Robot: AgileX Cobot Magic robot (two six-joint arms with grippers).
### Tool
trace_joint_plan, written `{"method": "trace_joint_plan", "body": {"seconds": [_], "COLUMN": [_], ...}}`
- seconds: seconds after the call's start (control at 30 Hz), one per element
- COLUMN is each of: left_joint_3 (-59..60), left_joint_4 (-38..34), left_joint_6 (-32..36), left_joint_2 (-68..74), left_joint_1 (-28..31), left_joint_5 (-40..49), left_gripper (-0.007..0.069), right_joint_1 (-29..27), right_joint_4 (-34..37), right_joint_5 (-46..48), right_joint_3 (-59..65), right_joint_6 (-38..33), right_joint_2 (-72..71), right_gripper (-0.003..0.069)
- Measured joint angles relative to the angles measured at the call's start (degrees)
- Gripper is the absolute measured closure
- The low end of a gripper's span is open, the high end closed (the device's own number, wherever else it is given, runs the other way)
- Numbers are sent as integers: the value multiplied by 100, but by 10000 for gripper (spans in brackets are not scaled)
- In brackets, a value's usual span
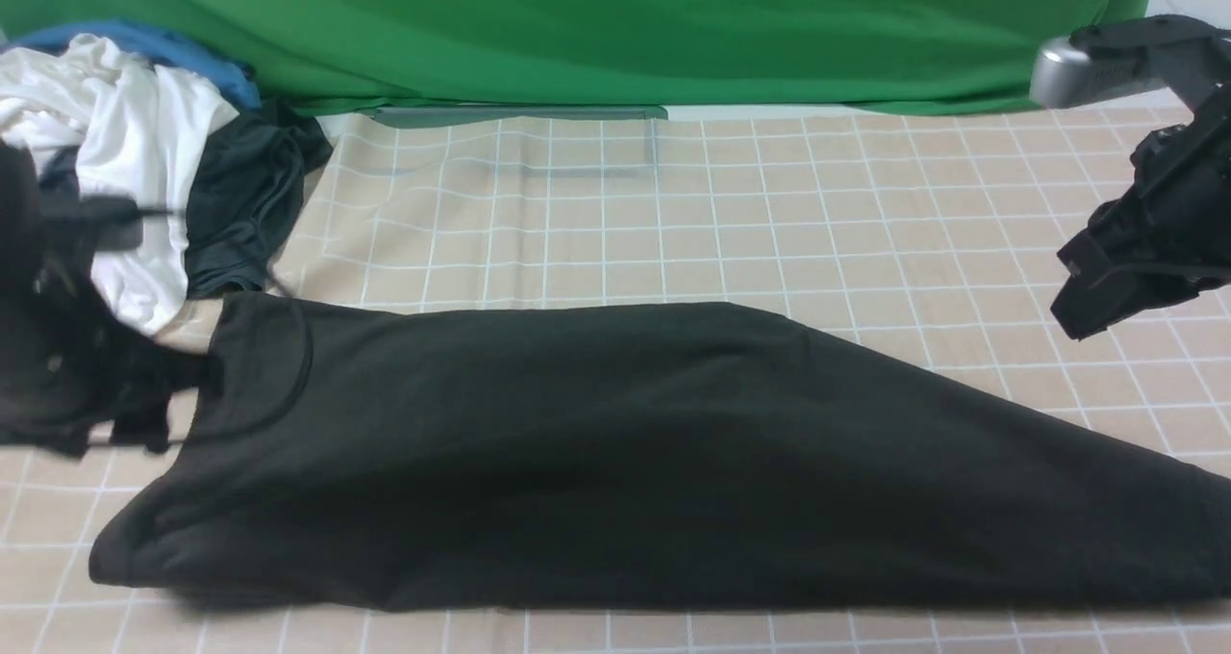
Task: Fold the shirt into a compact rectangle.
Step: 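Pull the folded dark garment lengthwise by its ends to straighten it flat on the table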
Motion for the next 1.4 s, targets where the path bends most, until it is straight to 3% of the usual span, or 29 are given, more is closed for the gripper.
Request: {"method": "trace_joint_plan", "body": {"seconds": [0.07,0.13,0.23,0.53,0.63,0.73,0.87,1.03,1.13,1.2,1.27,1.3,1.33,1.37,1.4], "left_joint_3": [-45,-23,74,269,419,471,557,595,652,809,1010,1030,1178,1178,1261], "left_joint_4": [-781,-1426,-1641,-899,-665,-666,-628,-682,-884,-1047,-1105,-1111,-1112,-1112,-1112], "left_joint_6": [367,796,904,404,70,-56,136,232,405,494,564,565,590,597,614], "left_joint_2": [15,147,569,1656,1616,1513,1184,474,-79,-553,-881,-903,-1040,-1053,-1105], "left_joint_1": [-114,-353,-697,-732,-744,-744,-738,-734,-734,-734,-734,-734,-734,-734,-734], "left_joint_5": [-259,-560,-908,-1346,-1566,-1666,-1541,-1297,-1179,-1111,-1112,-1112,-1118,-1118,-1124], "left_gripper": [379,516,596,608,608,607,607,606,606,606,606,606,606,606,606], "right_joint_1": [261,588,1011,1267,1250,1154,863,325,-314,-822,-1180,-1206,-1253,-1253,-1257], "right_joint_4": [19,64,117,-3,-341,-1024,-1625,-1702,-1676,-1620,-1455,-1417,-1347,-1347,-1319], "right_joint_5": [-120,-465,-974,-2251,-2354,-2386,-1773,-928,-582,-494,-632,-663,-1039,-1039,-1205], "right_joint_3": [-18,-41,-102,-162,-162,-162,-162,-56,346,826,1409,1488,1792,1792,1910], "right_joint_6": [11,46,207,354,465,1032,1304,1331,1449,1538,1555,1561,1577,1577,1599], "right_joint_2": [92,342,866,2139,2430,2570,2247,1326,495,95,-74,-73,-23,-23,46], "right_gripper": [552,584,614,614,613,609,608,608,595,543,400,386,234,234,158]}}
